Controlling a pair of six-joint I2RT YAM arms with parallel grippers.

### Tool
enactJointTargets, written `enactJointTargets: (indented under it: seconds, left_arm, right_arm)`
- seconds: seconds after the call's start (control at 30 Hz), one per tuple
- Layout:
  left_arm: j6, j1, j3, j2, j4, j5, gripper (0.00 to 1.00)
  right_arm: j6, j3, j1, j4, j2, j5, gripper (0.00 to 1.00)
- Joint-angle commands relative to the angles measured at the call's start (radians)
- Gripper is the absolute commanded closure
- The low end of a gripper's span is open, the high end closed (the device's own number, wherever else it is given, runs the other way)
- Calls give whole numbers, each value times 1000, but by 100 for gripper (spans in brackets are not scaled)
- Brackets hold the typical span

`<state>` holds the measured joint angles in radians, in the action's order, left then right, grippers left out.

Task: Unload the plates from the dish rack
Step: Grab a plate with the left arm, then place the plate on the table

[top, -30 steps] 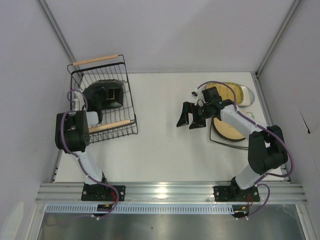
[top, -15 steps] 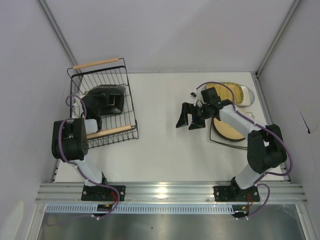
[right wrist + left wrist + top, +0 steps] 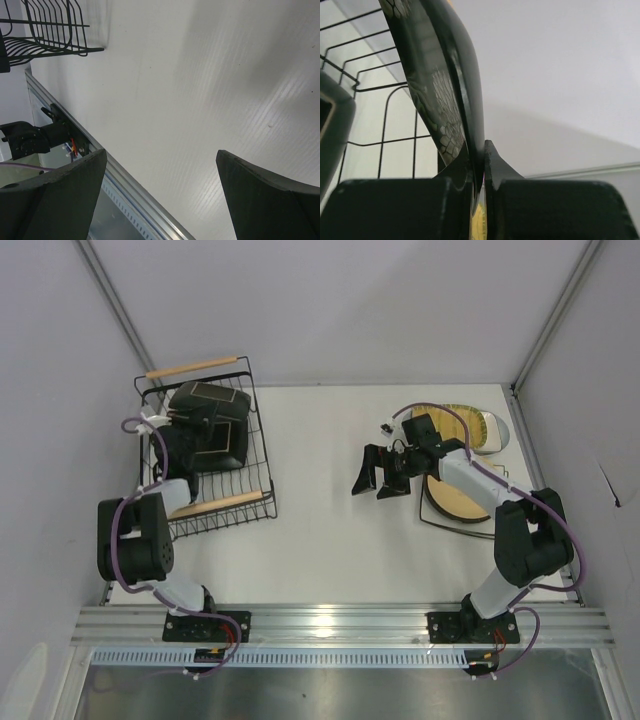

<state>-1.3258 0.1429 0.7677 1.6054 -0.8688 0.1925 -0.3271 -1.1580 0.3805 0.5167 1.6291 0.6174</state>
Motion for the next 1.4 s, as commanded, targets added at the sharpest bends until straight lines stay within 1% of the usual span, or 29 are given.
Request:
enactJointTargets:
  seconds: [0.0, 0.13, 0.27, 0.3, 0.37, 0.43, 0.47, 0.5, 0.53, 0.57, 0.6, 0.63, 0.67, 0.7, 0.73, 0.77, 0.8, 0.83, 0.87, 0.9, 0.93, 0.97, 1.03, 1.1, 1.13, 1.17, 1.23, 1.27, 1.37]
  left_arm:
    - [30, 4, 105, -87, -332, 97, 100]
    - [101, -14, 156, -169, -296, 168, 100]
    - [333, -68, 277, -263, -38, 238, 100]
    - [367, -95, 316, -294, 50, 245, 100]
    - [459, -123, 349, -317, 115, 255, 100]
    - [534, -183, 448, -320, 300, 277, 100]
    - [641, -236, 499, -309, 379, 303, 100]
    - [704, -273, 610, -297, 565, 308, 100]
    - [853, -313, 675, -254, 674, 302, 100]
    - [928, -401, 802, -233, 779, 238, 100]
    - [995, -448, 853, -207, 886, 190, 100]
    - [1110, -489, 901, -159, 1042, 141, 100]
    - [1160, -570, 941, -136, 1110, 78, 100]
    - [1206, -612, 994, -119, 1157, -50, 100]
    - [1300, -658, 1012, -104, 1229, -144, 100]
    - [1353, -749, 1024, -70, 1249, -230, 100]
    - [1397, -796, 1032, -53, 1263, -387, 100]
    - [1442, -840, 1035, -27, 1280, -462, 100]
    - [1526, -921, 1038, 22, 1309, -535, 100]
    - [1569, -959, 1032, 56, 1315, -632, 100]
    - [1662, -994, 1019, 83, 1309, -795, 100]
    - [1700, -1046, 983, 132, 1285, -867, 100]
    - [1772, -1085, 938, 157, 1257, -954, 100]
    - [1820, -1137, 854, 180, 1184, -999, 100]
    - [1879, -1164, 823, 188, 1150, -1056, 100]
    - [1908, -1175, 768, 192, 1090, -1082, 100]
    - [1975, -1198, 698, 209, 1033, -1133, 100]
    - [1994, -1203, 667, 209, 963, -1139, 100]
    - [2028, -1220, 590, 203, 909, -1144, 100]
  right_arm:
    - [14, -35, 4, -17, -14, -7, 0]
    - [-7, -23, -6, -43, -55, -28, 0]
    - [-55, 6, -51, -125, -129, -50, 0]
    - [-67, 14, -66, -142, -147, -47, 0]
    - [-96, 35, -117, -190, -201, -35, 0]
    - [-116, 50, -161, -222, -236, -16, 0]
    - [-137, 58, -207, -233, -268, -13, 0]
    - [-151, 64, -235, -242, -287, -8, 0]
    - [-162, 72, -258, -256, -301, -4, 0]
    - [-171, 73, -314, -257, -325, -2, 0]
    - [-184, 73, -339, -254, -334, -2, 0]
    - [-190, 73, -363, -242, -342, -5, 0]
    - [-196, 73, -373, -236, -353, -11, 0]
    - [-211, 78, -438, -230, -370, -16, 0]
    - [-220, 83, -456, -227, -382, -25, 0]
    - [-228, 96, -472, -227, -388, -30, 0]
    - [-240, 103, -511, -230, -403, -33, 0]
    - [-265, 110, -523, -242, -410, -30, 0]
    - [-279, 116, -541, -245, -413, -27, 0]
    - [-288, 122, -557, -247, -413, -27, 0]
    - [-305, 124, -583, -244, -414, -27, 0]
    - [-312, 127, -592, -245, -414, -27, 0]
    - [-320, 130, -617, -247, -417, -27, 0]
    - [-323, 133, -630, -245, -420, -28, 0]
    - [-328, 135, -640, -247, -423, -28, 0]
    - [-331, 138, -646, -250, -423, -24, 0]
    - [-337, 144, -655, -259, -419, -18, 0]
    - [-339, 146, -658, -262, -419, -13, 0]
    - [-342, 153, -660, -268, -416, -10, 0]
